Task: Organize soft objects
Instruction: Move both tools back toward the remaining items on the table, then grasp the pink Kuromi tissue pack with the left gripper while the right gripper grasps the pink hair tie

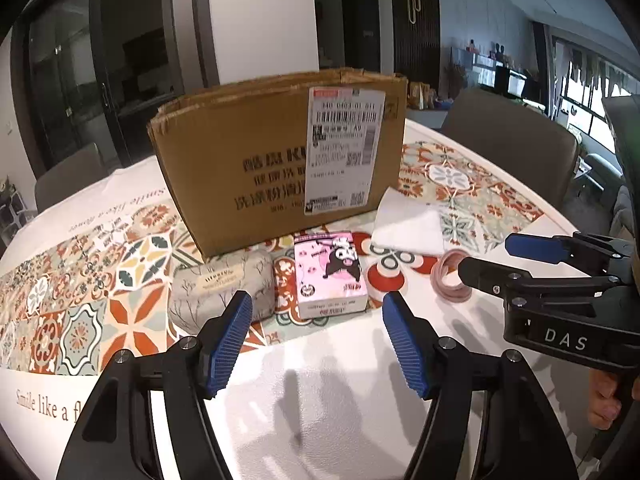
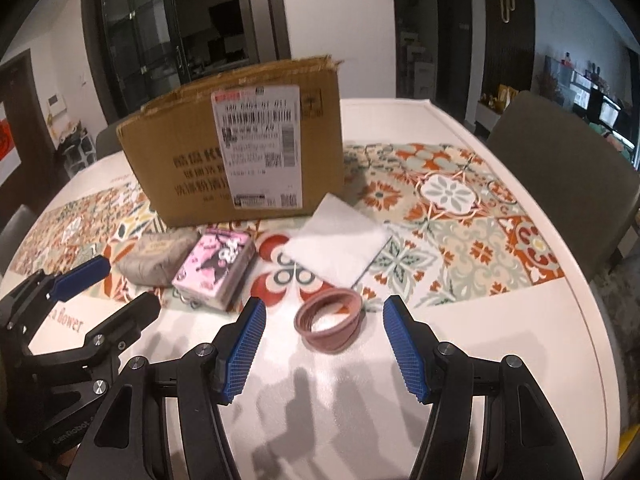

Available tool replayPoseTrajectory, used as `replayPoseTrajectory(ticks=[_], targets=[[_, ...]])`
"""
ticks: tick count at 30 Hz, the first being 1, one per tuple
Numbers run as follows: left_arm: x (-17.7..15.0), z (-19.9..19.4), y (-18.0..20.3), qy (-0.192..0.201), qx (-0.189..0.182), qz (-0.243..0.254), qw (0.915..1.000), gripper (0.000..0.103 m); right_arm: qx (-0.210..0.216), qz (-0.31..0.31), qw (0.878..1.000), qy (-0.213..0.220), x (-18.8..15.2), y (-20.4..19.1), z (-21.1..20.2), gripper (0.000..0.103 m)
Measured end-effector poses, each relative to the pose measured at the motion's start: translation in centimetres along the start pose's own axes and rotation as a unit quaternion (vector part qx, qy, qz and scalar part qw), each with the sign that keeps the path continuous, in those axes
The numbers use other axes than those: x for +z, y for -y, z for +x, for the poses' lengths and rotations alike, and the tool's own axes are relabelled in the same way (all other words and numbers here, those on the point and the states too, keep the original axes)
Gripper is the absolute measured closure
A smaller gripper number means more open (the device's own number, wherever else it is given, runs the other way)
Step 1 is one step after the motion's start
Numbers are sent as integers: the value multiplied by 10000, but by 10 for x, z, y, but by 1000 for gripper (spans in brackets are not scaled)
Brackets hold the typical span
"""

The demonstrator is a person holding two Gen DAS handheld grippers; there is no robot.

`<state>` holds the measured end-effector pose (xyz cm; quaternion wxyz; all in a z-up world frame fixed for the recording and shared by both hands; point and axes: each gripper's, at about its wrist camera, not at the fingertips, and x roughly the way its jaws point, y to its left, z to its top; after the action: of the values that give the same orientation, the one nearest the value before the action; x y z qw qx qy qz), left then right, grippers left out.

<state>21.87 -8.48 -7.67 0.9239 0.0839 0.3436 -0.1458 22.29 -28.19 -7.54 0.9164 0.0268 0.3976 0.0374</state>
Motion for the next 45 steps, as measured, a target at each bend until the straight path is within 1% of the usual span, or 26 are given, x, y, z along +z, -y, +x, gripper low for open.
replayPoseTrajectory(ticks=[6, 14, 24, 39, 40, 41, 42, 43, 44, 45], targets=[[-2, 13, 1, -120, -18, 72, 9999, 34, 25, 4, 9997, -260, -6, 2, 15, 40], [-1, 30, 1, -250, -154, 55, 9996, 34, 106, 8, 9986, -517, -10, 4, 33, 40], [4, 53, 0, -437, -260, -42, 9987, 34, 83, -107, 9986, -504, -6, 6, 44, 40], [10, 76, 3, -534, -185, -9, 9984, 34, 9, -24, 9985, -539, -4, 10, 55, 41], [10, 78, 2, -548, -213, -31, 9983, 34, 7, -32, 9986, -533, -4, 10, 55, 43], [10, 79, 2, -560, -228, -46, 9982, 35, 16, -41, 9986, -527, -4, 9, 54, 47], [11, 80, 2, -578, -232, -50, 9980, 38, 28, -57, 9986, -518, -4, 8, 54, 50], [11, 81, 2, -596, -233, -56, 9979, 46, 22, -70, 9986, -515, -4, 7, 54, 53], [11, 82, 2, -622, -259, -74, 9977, 49, 11, -83, 9987, -508, -4, 6, 54, 56], [10, 84, 1, -661, -282, -105, 9974, 49, 15, -82, 9987, -504, -4, 6, 54, 58]])
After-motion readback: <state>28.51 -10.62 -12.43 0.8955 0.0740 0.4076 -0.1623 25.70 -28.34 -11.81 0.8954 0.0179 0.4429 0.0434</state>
